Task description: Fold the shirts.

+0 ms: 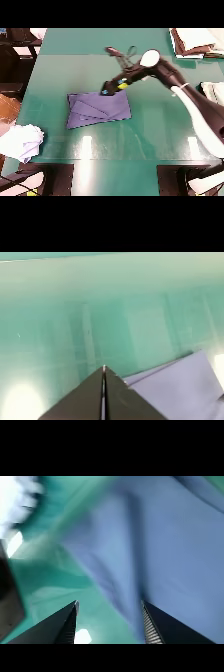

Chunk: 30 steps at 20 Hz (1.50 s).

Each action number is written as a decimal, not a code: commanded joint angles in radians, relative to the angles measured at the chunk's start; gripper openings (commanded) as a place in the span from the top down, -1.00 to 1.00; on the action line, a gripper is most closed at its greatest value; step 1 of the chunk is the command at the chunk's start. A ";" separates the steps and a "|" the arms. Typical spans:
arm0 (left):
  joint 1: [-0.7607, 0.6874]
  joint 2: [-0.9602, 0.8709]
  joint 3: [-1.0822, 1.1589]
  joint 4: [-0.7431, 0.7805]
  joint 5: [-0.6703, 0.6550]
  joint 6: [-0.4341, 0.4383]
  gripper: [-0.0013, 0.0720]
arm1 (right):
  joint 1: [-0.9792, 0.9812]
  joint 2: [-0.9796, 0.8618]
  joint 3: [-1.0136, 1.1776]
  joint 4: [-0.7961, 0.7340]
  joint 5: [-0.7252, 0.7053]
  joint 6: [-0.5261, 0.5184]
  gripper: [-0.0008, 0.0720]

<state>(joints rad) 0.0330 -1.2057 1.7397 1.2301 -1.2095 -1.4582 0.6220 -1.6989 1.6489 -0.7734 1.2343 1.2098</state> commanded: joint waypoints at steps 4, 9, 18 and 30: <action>-0.004 -0.007 -0.002 -0.045 -0.033 0.001 0.91 | -0.315 0.162 -0.485 0.045 -0.163 0.054 -0.75; -0.095 -0.043 -0.002 -0.041 -0.017 0.027 0.91 | -0.321 0.063 -0.551 0.204 -0.180 0.017 -0.73; -0.151 -0.076 -0.002 -0.072 0.004 0.026 0.91 | -0.112 -0.164 -0.325 0.318 -0.205 -0.023 -0.11; -0.355 -0.076 -0.002 -0.069 0.080 0.026 0.91 | -0.491 0.105 -0.009 -0.126 -0.060 0.142 0.93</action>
<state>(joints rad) -0.2657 -1.2816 1.7378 1.1587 -1.1698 -1.4319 0.2775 -1.7016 1.5829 -0.7399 1.1301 1.2861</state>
